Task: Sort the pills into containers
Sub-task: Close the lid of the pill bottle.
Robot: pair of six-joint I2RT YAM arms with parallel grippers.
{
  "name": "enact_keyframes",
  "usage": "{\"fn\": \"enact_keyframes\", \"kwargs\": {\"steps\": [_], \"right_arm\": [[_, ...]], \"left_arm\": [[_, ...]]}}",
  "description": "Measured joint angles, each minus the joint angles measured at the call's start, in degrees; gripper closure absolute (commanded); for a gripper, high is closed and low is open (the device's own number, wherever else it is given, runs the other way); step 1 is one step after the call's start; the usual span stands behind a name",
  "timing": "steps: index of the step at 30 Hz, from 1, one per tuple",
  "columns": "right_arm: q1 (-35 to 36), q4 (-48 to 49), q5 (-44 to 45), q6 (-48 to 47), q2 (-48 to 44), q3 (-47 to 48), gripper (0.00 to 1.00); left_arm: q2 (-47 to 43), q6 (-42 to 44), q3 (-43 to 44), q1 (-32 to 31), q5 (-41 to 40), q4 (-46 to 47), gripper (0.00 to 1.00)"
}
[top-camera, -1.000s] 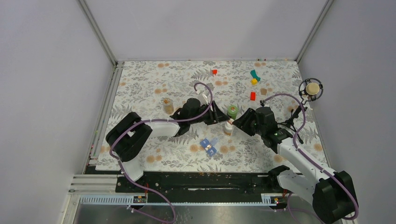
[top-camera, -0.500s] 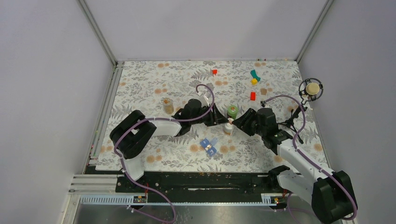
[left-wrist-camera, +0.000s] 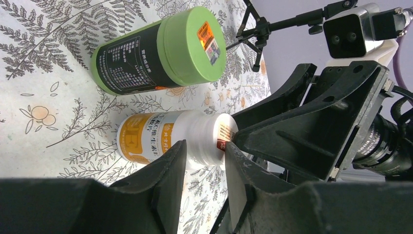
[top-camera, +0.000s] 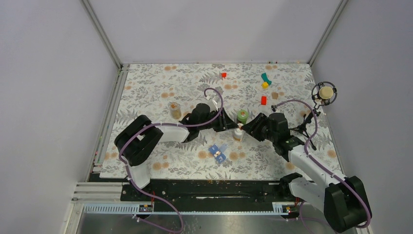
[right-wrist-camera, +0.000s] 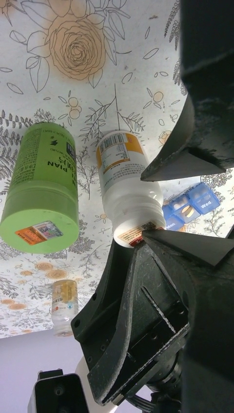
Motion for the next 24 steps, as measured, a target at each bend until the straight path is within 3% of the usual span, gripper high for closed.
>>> {"fn": "enact_keyframes", "kwargs": {"steps": [24], "right_arm": [[-1.0,12.0,-5.0,0.0,4.2,-2.7,0.63]], "left_arm": [[0.1,-10.3,-5.2,0.6,-0.4,8.5,0.72]]}}
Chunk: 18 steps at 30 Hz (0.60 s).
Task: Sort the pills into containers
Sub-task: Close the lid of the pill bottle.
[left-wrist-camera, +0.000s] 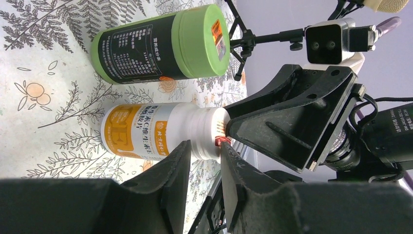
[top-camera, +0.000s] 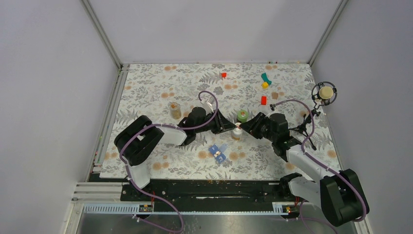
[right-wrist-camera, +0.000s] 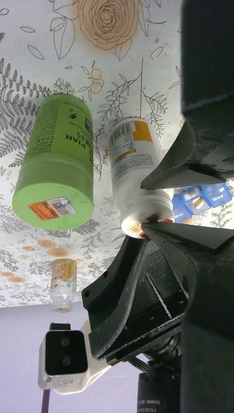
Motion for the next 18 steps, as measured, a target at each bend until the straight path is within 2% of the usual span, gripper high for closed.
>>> {"fn": "enact_keyframes", "kwargs": {"steps": [10,18], "right_arm": [[-0.5,5.9,-1.7,-1.4,0.1,-2.6,0.59],[-0.9,15.0,-3.0,-0.9,1.9,-5.8,0.62]], "left_arm": [[0.0,-0.9,-0.7,-0.2,-1.0,1.1,0.73],[0.0,-2.4,-1.5,-0.3,-1.7,2.1,0.79]]}}
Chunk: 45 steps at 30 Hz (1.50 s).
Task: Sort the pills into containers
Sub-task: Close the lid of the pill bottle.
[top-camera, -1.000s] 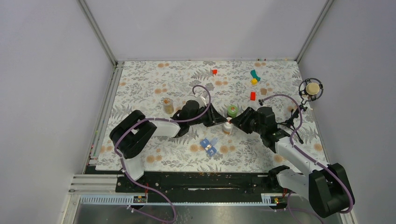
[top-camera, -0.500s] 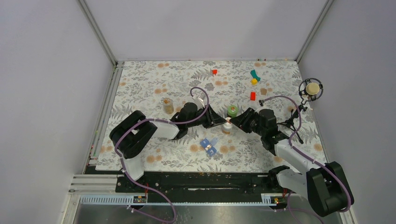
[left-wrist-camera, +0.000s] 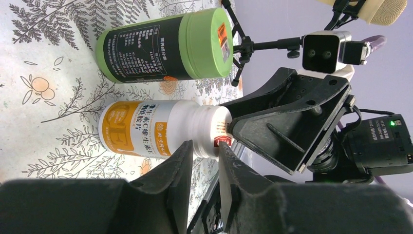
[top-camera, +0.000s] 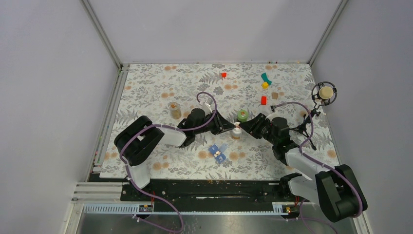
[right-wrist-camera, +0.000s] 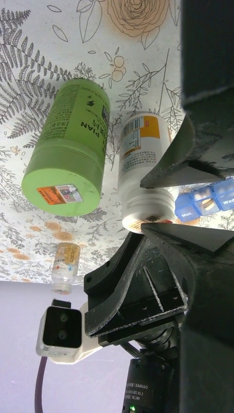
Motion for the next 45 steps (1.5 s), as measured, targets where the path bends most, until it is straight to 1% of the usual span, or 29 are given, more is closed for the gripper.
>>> {"fn": "enact_keyframes", "kwargs": {"steps": [4,9,12,13,15,19,23,30,31,33,36,39,45], "right_arm": [[-0.3,4.5,-0.1,0.8,1.7,-1.2,0.72],[-0.6,7.5,-0.3,1.3,2.9,-2.1,0.82],[-0.6,9.0,-0.4,1.3,3.0,-2.8,0.97],[-0.7,9.8,-0.4,1.3,3.2,-3.1,1.00],[-0.7,11.2,-0.4,1.5,3.5,-3.7,1.00],[-1.1,17.0,-0.6,3.0,5.7,-5.3,1.00],[-1.6,21.9,-0.9,4.5,8.4,-6.1,1.00],[-1.8,22.6,-0.8,5.0,8.5,-6.4,1.00],[-1.8,23.0,-0.8,5.0,8.5,-6.7,0.99],[-1.8,23.4,-0.8,5.0,8.5,-6.9,0.84],[-1.8,23.0,-0.8,5.0,8.2,-6.9,0.70],[-1.8,19.1,-0.8,4.8,6.1,-6.3,0.64],[-1.6,1.9,-2.0,2.0,-1.3,-2.0,0.52]], "left_arm": [[0.0,-0.2,0.0,0.0,-0.3,0.0,0.80],[0.0,-0.2,0.0,0.0,-0.5,-0.1,0.79],[0.0,-0.1,0.0,0.0,-0.5,-0.1,0.73],[0.0,-0.1,0.0,0.0,-0.5,-0.1,0.71],[0.0,0.0,0.0,0.0,-0.5,-0.1,0.69],[0.0,0.5,0.4,0.0,-0.5,-0.3,0.64],[0.0,1.4,1.0,0.0,-0.3,-0.9,0.64],[0.0,2.5,1.7,0.0,-0.2,-1.9,0.63],[0.0,2.6,1.7,0.0,-0.2,-1.9,0.63],[0.0,2.7,1.7,0.0,-0.2,-1.9,0.63],[0.0,2.8,1.7,0.0,-0.2,-1.9,0.62],[0.0,3.1,2.1,0.0,-0.1,-2.3,0.61],[0.0,4.1,3.3,-0.2,-0.5,-3.9,0.58]]}}
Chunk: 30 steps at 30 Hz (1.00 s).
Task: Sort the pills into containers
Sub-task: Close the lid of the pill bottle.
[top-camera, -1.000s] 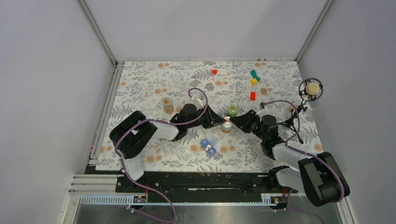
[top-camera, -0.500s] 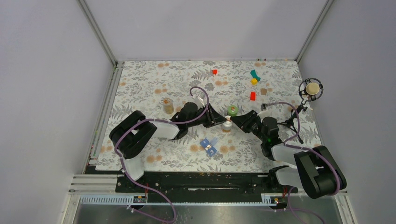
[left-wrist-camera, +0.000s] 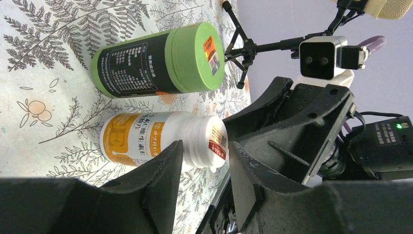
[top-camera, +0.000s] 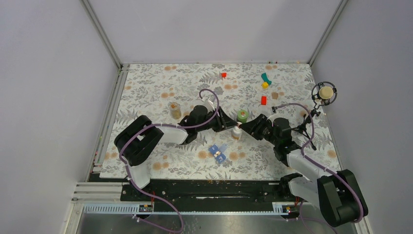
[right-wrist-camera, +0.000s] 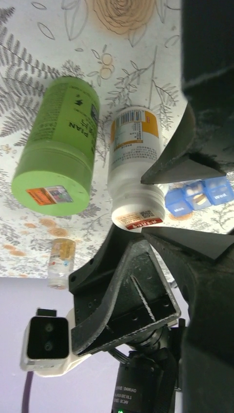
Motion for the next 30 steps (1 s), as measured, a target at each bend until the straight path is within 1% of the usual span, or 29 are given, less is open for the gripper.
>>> {"fn": "enact_keyframes", "kwargs": {"steps": [1,4,8,11,17,23,30], "right_arm": [[0.1,-2.1,-0.2,-0.3,-0.6,0.7,0.50],[0.5,-8.0,-1.4,-1.1,-2.0,2.8,0.50],[0.7,-12.7,-2.6,-1.3,-2.4,4.4,0.54],[1.0,-15.6,-3.5,-1.1,-2.3,4.7,0.58],[1.2,-16.2,-3.9,-0.2,-2.2,4.8,0.60],[1.2,-16.4,-3.9,0.1,-2.3,4.8,0.56],[1.2,-18.1,-3.3,0.2,-3.1,4.8,0.54]], "left_arm": [[0.0,0.2,0.3,0.0,-0.1,-0.3,0.58],[0.0,0.6,1.0,-0.1,-0.4,-1.3,0.58],[0.0,0.9,1.3,-0.2,-0.6,-1.8,0.58],[0.0,1.1,1.3,-0.2,-0.6,-1.9,0.62],[0.0,1.6,1.3,-0.3,-0.6,-2.6,0.69],[0.0,2.1,1.2,-0.3,-0.6,-2.9,0.71],[0.0,1.4,0.7,-0.4,-0.6,-2.3,0.74]]}}
